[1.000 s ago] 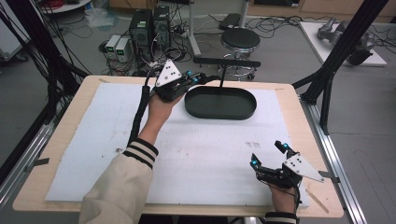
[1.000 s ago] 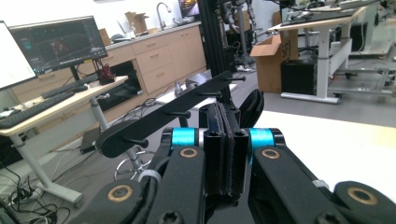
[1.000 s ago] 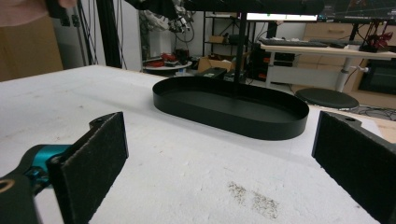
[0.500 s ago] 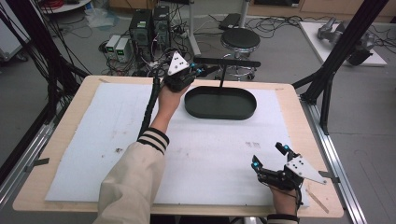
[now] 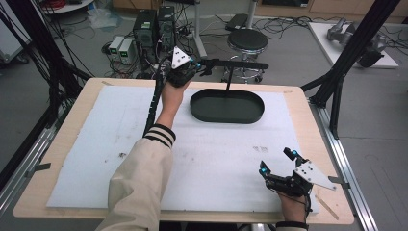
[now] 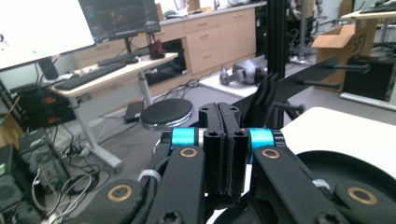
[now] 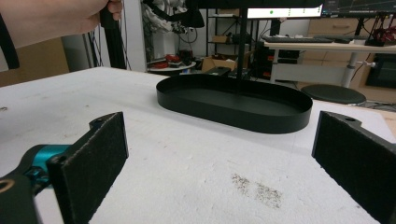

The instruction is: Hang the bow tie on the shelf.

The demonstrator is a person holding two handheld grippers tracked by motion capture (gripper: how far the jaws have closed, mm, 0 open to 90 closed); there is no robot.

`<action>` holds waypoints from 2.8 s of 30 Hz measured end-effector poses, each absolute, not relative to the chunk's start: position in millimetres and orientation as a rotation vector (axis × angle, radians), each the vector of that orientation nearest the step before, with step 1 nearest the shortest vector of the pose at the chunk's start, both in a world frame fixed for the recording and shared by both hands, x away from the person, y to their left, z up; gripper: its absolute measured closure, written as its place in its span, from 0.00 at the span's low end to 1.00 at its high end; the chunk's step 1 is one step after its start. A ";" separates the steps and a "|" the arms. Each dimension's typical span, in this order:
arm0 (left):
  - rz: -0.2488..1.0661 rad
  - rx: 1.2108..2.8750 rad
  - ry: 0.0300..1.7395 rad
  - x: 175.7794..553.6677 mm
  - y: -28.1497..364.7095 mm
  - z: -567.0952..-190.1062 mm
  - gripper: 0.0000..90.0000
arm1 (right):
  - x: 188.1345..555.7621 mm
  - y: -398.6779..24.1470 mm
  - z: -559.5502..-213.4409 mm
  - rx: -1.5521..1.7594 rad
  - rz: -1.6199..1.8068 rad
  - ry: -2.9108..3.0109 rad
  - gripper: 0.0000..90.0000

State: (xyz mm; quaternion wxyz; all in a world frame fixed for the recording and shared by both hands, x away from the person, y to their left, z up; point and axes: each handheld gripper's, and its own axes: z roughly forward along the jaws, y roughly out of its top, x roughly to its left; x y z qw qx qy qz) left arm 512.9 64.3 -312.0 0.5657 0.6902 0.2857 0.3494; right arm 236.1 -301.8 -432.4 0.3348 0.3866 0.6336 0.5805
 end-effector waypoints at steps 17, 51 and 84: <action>0.867 1.654 0.770 519.3 73.5 -325.1 0.67 | 236.1 -300.7 -432.7 1.009 1.518 1.657 0.03; 0.955 1.356 0.740 317.7 254.9 -322.6 0.15 | 226.9 -307.0 -424.2 1.002 1.490 1.559 0.03; 0.996 1.313 0.983 245.4 356.6 -419.8 0.15 | 231.0 -310.3 -428.8 1.044 1.440 1.510 0.03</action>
